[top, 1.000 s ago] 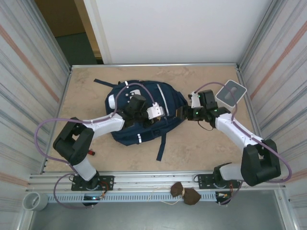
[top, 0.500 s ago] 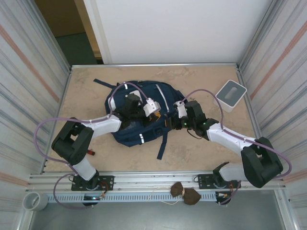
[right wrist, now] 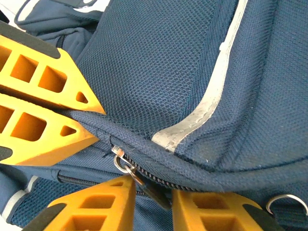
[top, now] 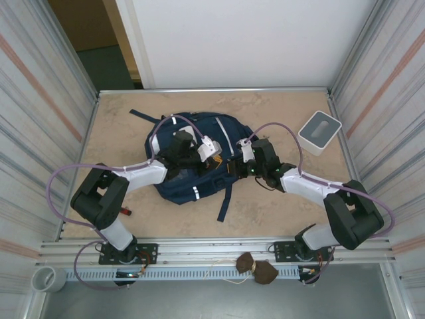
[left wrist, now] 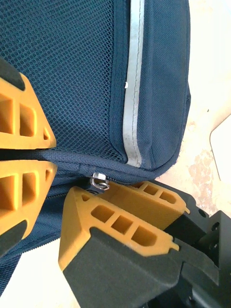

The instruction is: Pack the student bag

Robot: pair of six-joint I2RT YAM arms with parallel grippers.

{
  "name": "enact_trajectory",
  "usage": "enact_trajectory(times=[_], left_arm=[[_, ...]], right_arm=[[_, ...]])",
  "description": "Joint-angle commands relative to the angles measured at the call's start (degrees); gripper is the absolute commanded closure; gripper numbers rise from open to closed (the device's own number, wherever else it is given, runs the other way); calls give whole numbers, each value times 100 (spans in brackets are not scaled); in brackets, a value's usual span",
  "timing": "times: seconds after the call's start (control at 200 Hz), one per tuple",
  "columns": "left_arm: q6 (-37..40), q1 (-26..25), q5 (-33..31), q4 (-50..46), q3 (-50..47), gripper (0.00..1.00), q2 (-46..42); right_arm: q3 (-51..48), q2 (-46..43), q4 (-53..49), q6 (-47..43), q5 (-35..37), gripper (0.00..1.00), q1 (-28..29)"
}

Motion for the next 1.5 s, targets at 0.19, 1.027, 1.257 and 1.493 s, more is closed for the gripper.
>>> enact_trajectory(times=[0.19, 1.027, 1.257, 1.493], left_arm=[[-136, 14, 267, 49, 82, 100, -250], [530, 354, 226, -416, 13, 100, -596], [1107, 669, 195, -869, -7, 100, -782], [1248, 651, -7, -1224, 48, 88, -865]], right_arm=[[30, 32, 333, -178, 96, 83, 149], [-242, -339, -225, 125, 1424, 100, -282], [126, -89, -756, 341, 1188, 100, -719], [195, -86, -448, 214, 536, 100, -443]])
